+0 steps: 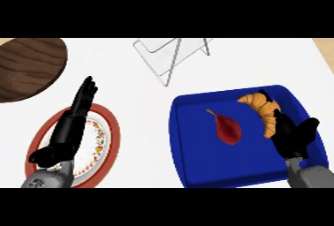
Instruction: Pick the pear from the tray and place it in the tiered shelf
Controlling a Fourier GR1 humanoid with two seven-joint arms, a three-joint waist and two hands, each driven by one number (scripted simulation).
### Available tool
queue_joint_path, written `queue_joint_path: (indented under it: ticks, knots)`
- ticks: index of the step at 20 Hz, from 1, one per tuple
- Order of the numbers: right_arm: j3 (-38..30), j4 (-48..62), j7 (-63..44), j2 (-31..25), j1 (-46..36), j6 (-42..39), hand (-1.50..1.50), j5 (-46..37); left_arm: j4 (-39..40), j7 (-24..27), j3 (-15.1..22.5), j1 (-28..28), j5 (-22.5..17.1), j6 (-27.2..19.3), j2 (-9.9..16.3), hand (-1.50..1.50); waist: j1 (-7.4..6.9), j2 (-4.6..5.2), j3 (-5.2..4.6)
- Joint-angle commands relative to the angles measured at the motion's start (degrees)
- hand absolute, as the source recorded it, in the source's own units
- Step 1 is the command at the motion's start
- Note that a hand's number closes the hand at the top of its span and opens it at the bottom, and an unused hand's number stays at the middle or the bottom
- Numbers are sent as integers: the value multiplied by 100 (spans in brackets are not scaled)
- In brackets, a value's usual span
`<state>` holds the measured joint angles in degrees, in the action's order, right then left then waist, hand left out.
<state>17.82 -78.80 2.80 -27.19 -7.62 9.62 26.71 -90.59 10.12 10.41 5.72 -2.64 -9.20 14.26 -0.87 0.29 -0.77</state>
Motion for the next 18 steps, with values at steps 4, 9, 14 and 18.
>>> queue_joint_path:
  ticks: [4,9,14,18]
  knots:
    - [-507,-317,19,-1292,-403,895,-150,-1270,663,-617,7,-484,23,166,213,0,167,-55,52]
    - [-659,204,-559,-1732,-389,2249,150,-2431,1030,-1027,235,-724,7,405,205,0,122,-26,65]
    - [-501,-135,566,-906,-310,1013,-150,-1675,1173,-1509,113,-232,-54,524,150,0,101,-21,80]
    - [-285,-888,549,-1369,-98,424,-150,-1868,1090,-1409,-50,-401,-148,712,324,0,124,-43,74]
